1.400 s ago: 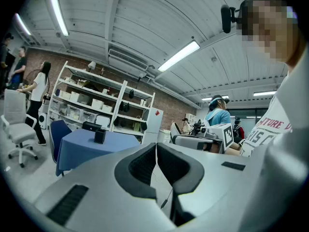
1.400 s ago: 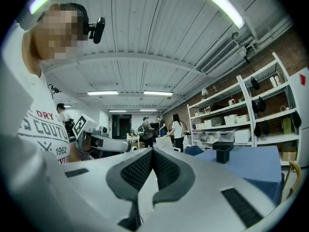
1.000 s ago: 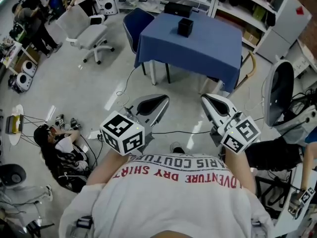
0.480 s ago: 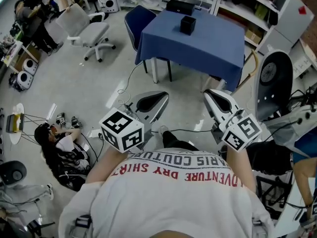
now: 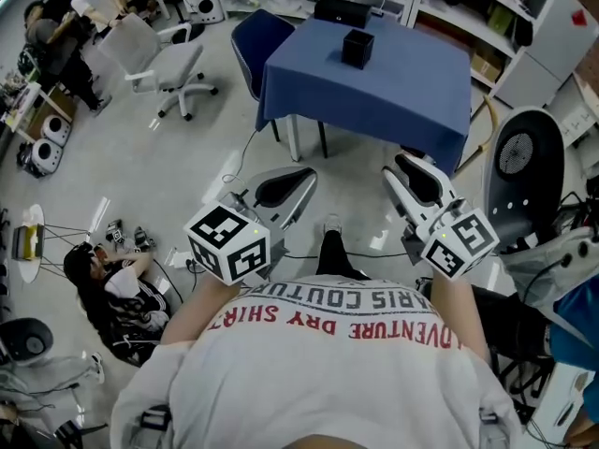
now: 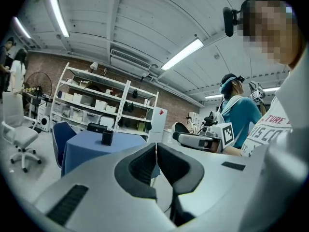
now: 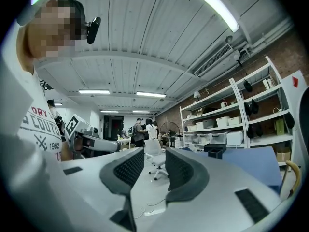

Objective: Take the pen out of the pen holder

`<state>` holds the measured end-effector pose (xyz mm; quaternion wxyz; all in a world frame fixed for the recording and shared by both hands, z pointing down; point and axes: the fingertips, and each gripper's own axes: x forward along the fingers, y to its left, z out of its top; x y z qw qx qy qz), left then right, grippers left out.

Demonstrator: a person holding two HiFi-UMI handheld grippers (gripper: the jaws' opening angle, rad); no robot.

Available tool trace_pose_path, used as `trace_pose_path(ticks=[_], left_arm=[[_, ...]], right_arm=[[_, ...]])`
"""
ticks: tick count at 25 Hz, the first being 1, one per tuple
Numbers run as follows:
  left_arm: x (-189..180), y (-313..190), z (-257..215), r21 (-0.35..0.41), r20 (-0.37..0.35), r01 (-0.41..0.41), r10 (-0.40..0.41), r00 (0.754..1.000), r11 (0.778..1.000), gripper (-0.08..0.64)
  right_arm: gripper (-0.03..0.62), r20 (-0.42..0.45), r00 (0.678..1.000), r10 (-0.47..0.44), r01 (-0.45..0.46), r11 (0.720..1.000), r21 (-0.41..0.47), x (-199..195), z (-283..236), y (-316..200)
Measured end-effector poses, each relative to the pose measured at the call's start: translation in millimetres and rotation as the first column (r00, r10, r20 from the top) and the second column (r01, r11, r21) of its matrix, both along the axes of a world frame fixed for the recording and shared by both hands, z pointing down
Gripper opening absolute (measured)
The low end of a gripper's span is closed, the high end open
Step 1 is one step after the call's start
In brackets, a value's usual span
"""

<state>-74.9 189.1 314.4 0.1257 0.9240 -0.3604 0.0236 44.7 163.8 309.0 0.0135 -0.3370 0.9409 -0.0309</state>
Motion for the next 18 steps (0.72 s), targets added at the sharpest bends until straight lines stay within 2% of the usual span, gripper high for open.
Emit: trace_pose_path(ticks=[8,18], left_arm=[[5.6,-91.5,8.5,-0.022,-0.012,-0.006,0.005,1.0,1.0,0.032],[4.5,-264.5,26.5,-0.108,0.011,0.026,-0.025,1.0,0.994,0.032]], right_arm=[[0.245,-0.008,0.999,0.034,-0.034,0.999,-0.023,12.7,9.0,-92.1],[0.278,-0.027,0.999,0.038,-0.041,0.994,-0.102,23.3,29.7,-267.3]])
